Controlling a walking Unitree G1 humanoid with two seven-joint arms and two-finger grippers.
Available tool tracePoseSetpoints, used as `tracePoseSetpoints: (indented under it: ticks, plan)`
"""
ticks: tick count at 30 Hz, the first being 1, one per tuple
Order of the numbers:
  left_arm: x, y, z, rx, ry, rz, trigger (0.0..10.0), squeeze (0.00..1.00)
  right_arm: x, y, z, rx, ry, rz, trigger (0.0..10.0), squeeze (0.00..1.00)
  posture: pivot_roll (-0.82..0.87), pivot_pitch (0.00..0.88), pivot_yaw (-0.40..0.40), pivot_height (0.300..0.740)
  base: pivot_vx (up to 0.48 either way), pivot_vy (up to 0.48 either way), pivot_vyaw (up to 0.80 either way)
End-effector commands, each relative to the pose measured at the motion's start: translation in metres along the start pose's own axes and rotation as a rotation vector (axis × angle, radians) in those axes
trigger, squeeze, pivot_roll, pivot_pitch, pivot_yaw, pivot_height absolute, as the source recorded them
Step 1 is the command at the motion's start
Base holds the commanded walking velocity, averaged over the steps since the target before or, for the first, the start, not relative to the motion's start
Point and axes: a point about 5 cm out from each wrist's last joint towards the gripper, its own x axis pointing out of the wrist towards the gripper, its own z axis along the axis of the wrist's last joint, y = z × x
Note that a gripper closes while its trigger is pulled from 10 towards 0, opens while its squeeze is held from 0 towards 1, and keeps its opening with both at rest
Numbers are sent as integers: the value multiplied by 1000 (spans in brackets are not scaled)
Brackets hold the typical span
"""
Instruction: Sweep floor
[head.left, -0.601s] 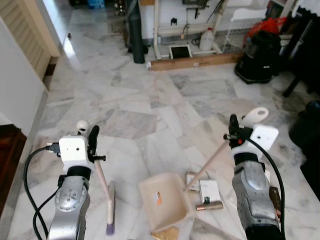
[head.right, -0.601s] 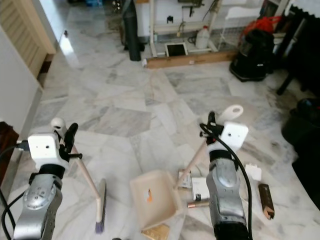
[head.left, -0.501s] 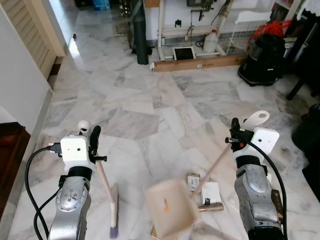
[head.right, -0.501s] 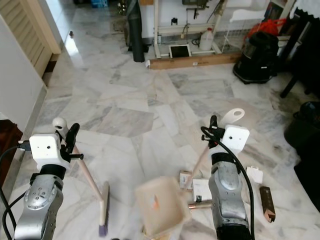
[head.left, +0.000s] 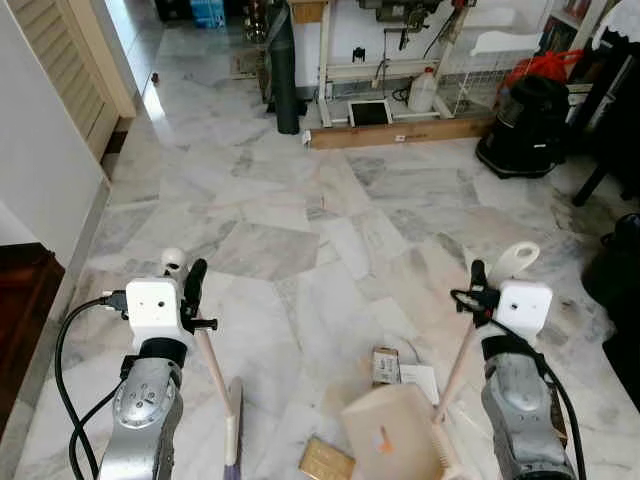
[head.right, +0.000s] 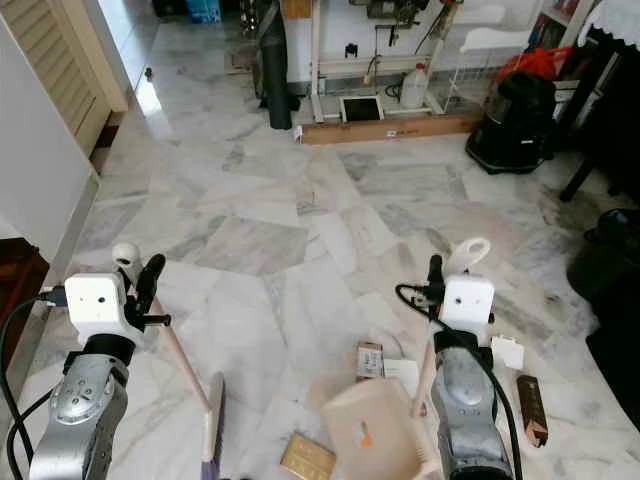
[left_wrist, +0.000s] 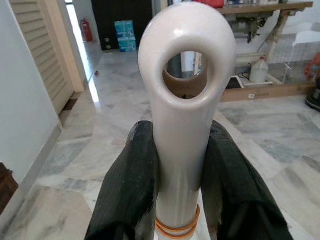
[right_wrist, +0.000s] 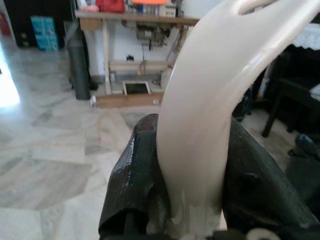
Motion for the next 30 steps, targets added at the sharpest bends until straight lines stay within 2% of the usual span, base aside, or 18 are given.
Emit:
tracePoseSetpoints:
  ticks: [1,9,21,30]
  plan:
    - [0,0,9,-2,-36,-13,10000,0,-3,-1,-5,-14,4,-9,10000,0,-14,132,35,740,0,0,0]
    - [0,2,10,-1,-34,-24,10000,0,-8,-5,-22,-47,40,-38,10000,0,-2,135,53,740,0,0,0]
    - [0,4,11,6,-33,-36,10000,0,-2,-14,-23,-90,6,-87,10000,0,11,134,72,740,0,0,0]
    - [1,6,15,17,-53,-32,10000,0,8,-4,-19,-106,-34,-100,10000,0,25,142,83,740,0,0,0]
